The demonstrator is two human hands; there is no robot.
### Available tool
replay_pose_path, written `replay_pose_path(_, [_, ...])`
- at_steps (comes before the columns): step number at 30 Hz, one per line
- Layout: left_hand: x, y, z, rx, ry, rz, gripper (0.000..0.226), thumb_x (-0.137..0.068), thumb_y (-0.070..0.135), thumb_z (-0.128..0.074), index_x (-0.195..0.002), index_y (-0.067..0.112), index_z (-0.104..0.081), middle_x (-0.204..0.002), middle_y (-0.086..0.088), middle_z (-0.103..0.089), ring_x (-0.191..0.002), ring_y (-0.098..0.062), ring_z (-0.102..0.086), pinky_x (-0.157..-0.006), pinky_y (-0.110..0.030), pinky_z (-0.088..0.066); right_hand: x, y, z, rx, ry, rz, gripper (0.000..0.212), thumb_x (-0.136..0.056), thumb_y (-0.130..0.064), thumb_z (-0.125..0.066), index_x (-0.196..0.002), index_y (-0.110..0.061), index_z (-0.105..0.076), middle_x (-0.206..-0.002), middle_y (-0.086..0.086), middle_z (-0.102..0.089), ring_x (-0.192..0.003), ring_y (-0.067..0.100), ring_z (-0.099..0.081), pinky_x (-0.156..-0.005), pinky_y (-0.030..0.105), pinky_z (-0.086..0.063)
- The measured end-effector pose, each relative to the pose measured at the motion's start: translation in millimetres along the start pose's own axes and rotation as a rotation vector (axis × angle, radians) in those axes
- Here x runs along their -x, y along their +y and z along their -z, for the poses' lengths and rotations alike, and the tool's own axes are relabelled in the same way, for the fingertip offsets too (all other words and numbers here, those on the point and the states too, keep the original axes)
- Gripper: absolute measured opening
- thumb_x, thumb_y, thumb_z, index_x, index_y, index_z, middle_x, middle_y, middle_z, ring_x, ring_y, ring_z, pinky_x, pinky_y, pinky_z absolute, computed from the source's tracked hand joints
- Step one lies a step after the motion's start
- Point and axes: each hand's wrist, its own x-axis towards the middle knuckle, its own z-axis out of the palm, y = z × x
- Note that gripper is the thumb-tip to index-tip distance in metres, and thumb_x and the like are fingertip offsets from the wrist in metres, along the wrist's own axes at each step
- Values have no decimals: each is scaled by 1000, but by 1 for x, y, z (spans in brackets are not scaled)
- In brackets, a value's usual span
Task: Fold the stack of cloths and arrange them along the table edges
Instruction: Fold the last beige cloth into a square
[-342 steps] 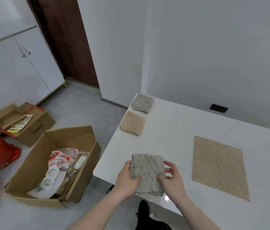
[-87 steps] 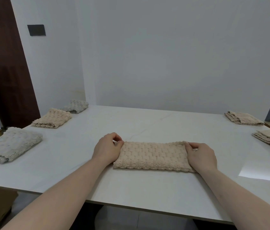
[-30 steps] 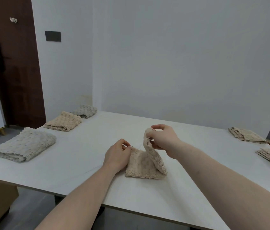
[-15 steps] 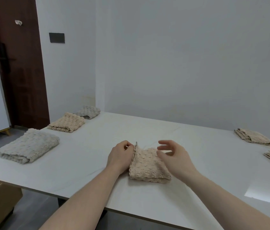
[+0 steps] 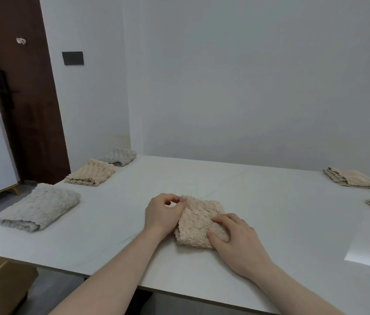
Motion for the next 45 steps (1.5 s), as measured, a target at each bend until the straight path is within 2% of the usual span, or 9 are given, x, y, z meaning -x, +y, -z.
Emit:
replay_pose_path(4, [-2,-2,0,126,-18,-76,6,-86,28,-78,-80,30,-79,-79,15,-76,-82,-4,-71,-82,-29,-56,-1,-2,-1,42,13,8,54,-87,-68,-41,-129,-41,-60,-127,-22,-54,-120,9,-52,-107,35,-40])
replay_pose_path(12, [-5,-4,-3,-210,25,72,18,-72,48,-82,-75,33,-72,-72,18,-70,-77,1,-67,-83,-31,-57,0,-4,-2,69,22,-7,53,-89,-70,-43,-130,-41,-58,-125,-21,-49,-121,10,-50,-106,34,-40])
replay_pose_path(19, [3,-1,4,2,54,-45,11,-82,31,-74,-93,33,-72,-95,21,-73,-95,-1,-65,-91,-30,-53,-1,-4,-1,114,-124,14,70,-99,-69,-28,-163,-41,-17,-170,-21,-9,-158,12,-8,-128,40,-11])
replay_pose_path(22, [11,-1,4,-17,-76,-181,17,-87,25,-71,-98,36,-77,-105,26,-73,-107,8,-62,-93,-14,-43,-4,-6,-1,160,-212,-32,71,-100,-71,-23,-163,-39,-19,-171,-18,-14,-159,15,-8,-128,46,-6])
replay_pose_path(25, [14,-1,-6,-257,-299,-296,31,-88,33,-66,-117,38,-75,-121,25,-70,-117,10,-57,-99,-6,-36,-5,-6,-2,187,-224,-51,73,-99,-71,-21,-163,-36,-20,-171,-15,-17,-158,18,-11,-128,48,-6])
replay_pose_path(29, [8,-6,-10,-344,-423,-216,45,-87,44,-49,-128,43,-68,-139,19,-63,-139,1,-46,-117,-24,-33,-3,-8,-1,204,-216,-64,74,-99,-71,-21,-164,-34,-19,-171,-14,-17,-158,18,-12,-127,51,-6])
replay_pose_path(32, [10,-5,-9,-403,-430,-228,40,-98,35,-47,-134,41,-64,-146,17,-57,-148,-5,-35,-123,-33,-26,-2,-10,-1,192,-213,-66,75,-99,-70,-22,-164,-33,-20,-171,-14,-17,-158,17,-12,-127,52,-5])
replay_pose_path(41, [35,1,11,-514,-549,-269,58,-106,42,-38,-161,35,-22,-170,16,-5,-157,-6,2,-128,-37,3,5,-7,8,-14,-50,-20,64,-103,-57,-33,-162,-34,-22,-169,-16,-18,-155,3,-13,-129,39,-8])
replay_pose_path(45, [51,1,16,-664,-528,-333,58,-107,43,-30,-163,32,-16,-169,18,-6,-155,0,2,-128,-33,3,4,-8,8,52,-82,19,63,-103,-54,-37,-162,-37,-24,-171,-15,-13,-157,7,-9,-129,39,-6])
